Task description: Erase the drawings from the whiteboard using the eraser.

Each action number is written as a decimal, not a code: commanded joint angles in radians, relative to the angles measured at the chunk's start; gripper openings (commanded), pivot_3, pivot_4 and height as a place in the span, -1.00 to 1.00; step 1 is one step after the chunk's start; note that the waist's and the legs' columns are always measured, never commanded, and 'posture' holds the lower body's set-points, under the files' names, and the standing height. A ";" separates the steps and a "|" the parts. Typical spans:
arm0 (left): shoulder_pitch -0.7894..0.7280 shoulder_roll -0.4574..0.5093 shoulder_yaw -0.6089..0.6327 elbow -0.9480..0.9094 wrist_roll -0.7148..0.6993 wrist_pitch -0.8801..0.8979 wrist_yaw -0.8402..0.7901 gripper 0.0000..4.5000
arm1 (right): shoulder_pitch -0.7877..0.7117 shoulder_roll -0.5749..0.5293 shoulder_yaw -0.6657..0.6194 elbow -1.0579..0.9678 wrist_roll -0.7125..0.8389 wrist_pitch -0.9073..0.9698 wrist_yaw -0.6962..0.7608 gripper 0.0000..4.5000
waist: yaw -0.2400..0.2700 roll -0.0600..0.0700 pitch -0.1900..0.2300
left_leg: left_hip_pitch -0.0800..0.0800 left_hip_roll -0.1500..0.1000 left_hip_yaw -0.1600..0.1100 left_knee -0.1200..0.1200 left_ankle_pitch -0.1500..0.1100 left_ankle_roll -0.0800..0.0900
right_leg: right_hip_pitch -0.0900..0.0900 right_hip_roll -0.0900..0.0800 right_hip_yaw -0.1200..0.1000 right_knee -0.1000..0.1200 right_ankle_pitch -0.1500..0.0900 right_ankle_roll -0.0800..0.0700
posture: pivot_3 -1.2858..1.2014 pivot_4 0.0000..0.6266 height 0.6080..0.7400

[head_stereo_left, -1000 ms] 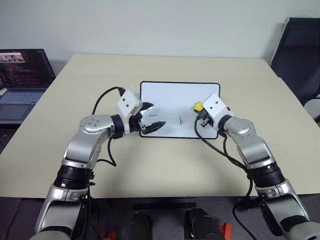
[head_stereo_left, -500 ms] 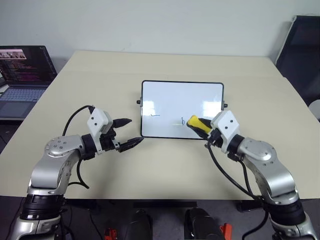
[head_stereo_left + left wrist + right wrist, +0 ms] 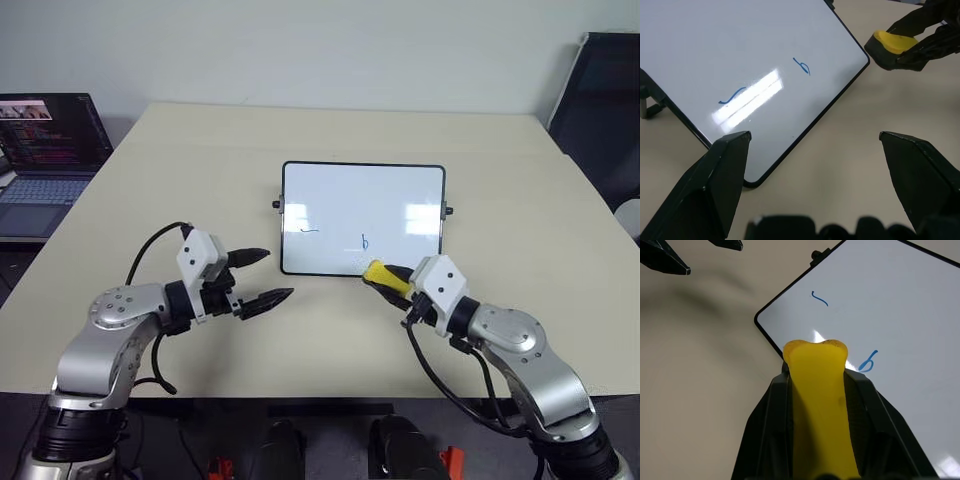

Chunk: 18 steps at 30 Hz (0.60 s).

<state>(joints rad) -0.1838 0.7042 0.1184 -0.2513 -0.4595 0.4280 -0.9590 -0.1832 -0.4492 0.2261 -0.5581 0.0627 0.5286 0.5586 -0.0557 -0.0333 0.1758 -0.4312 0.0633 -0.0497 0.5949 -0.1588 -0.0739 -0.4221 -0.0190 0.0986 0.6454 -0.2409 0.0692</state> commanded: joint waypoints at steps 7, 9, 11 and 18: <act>-0.046 0.008 -0.040 -0.028 0.004 -0.009 -0.003 1.00 | -0.156 0.009 0.109 0.166 -0.181 -0.095 -0.064 -0.52 | -0.001 0.000 0.000 | 0.000 0.000 0.000 0.000 0.000 0.000 | 0.000 0.000 0.000 0.001 0.000 0.000 | 0.03 -0.52 1.00; -0.050 0.006 -0.045 -0.025 0.002 -0.007 0.001 1.00 | -0.210 0.031 0.115 0.243 -0.218 -0.118 -0.096 -0.52 | -0.002 0.000 0.000 | 0.000 0.000 0.000 0.000 0.000 0.000 | 0.000 0.000 0.000 0.001 0.000 0.000 | 0.03 -0.52 1.00; -0.047 0.009 -0.057 -0.031 0.006 -0.008 -0.005 1.00 | -0.309 0.043 0.132 0.374 -0.288 -0.171 -0.143 -0.52 | -0.003 0.000 0.000 | 0.000 0.000 0.000 0.000 0.000 0.000 | 0.000 0.000 0.000 0.001 0.000 0.000 | 0.03 -0.52 1.00; -0.046 0.010 -0.065 -0.035 0.009 -0.010 -0.009 1.00 | -0.419 0.070 0.165 0.565 -0.354 -0.234 -0.141 -0.52 | 0.000 0.000 0.000 | 0.000 0.000 0.000 -0.002 0.000 0.000 | 0.000 0.001 0.000 0.001 -0.001 0.001 | 0.03 -0.52 1.00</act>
<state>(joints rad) -0.2199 0.7045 0.0463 -0.2562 -0.4506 0.4287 -0.9675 -0.5850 -0.3782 0.3870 0.0015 -0.2770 0.3101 0.4075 -0.0555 -0.0337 0.1758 -0.4317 0.0634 -0.0498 0.5931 -0.1587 -0.0738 -0.4222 -0.0182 0.0984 0.6462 -0.2416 0.0706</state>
